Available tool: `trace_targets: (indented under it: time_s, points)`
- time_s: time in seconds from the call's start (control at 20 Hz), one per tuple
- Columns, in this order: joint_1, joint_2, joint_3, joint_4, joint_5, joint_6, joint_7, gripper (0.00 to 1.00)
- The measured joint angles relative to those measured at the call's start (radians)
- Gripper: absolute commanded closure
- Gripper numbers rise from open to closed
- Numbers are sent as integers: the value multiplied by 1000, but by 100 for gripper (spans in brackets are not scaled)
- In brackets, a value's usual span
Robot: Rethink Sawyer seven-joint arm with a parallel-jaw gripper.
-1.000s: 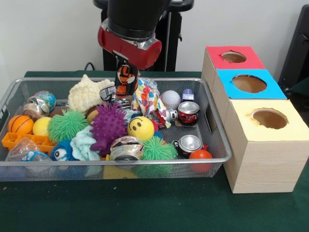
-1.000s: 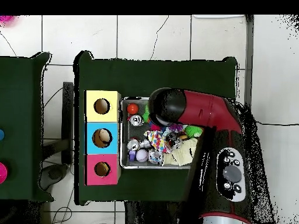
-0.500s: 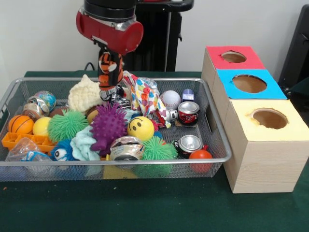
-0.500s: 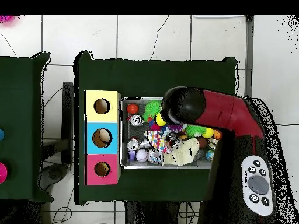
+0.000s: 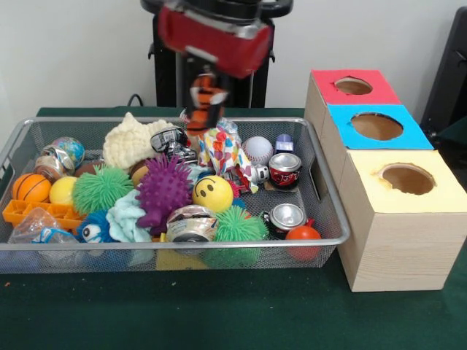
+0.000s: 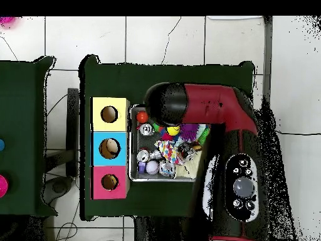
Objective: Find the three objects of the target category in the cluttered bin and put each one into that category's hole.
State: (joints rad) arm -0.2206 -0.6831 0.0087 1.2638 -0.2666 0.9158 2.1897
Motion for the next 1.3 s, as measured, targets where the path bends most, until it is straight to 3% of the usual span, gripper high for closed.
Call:
trace_targets:
  time_s: [0.25, 0.6, 1.3]
  points:
    - [104, 23, 0, -101, -6, 125, 0, 100]
    - [189, 34, 1, -180, 5, 209, 0, 100]
    - [196, -35, -8, -138, 83, 210, 0, 100]
